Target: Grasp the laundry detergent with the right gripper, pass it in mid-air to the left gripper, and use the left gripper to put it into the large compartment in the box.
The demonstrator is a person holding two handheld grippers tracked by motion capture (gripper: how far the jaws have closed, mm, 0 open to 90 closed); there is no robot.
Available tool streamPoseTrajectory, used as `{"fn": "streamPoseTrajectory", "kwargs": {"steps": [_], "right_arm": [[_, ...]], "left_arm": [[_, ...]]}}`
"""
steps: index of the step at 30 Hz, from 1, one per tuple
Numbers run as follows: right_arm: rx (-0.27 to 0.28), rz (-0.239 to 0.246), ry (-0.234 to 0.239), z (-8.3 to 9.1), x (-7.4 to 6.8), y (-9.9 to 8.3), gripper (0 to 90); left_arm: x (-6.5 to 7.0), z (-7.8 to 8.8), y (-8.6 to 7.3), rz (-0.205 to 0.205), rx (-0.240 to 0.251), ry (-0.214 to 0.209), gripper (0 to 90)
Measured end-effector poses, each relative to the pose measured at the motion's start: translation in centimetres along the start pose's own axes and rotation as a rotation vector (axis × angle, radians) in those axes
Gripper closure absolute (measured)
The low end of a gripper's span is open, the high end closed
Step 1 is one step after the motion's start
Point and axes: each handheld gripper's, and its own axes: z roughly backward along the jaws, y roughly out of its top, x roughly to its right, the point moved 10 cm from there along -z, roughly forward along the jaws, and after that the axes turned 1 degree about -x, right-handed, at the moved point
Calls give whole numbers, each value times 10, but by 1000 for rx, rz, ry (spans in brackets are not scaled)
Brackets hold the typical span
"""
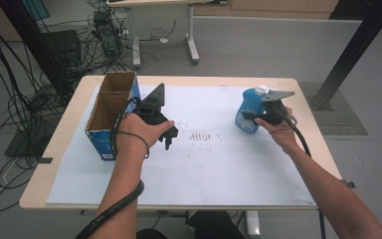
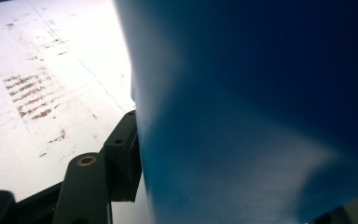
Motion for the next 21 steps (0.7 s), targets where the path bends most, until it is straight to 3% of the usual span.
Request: {"fn": "streamPoseTrajectory", "kwargs": {"steps": [21], "right_arm": [[20, -36, 41, 1, 2, 1, 430]], "left_arm": [[3, 1, 0, 3, -6, 18, 57]]}}
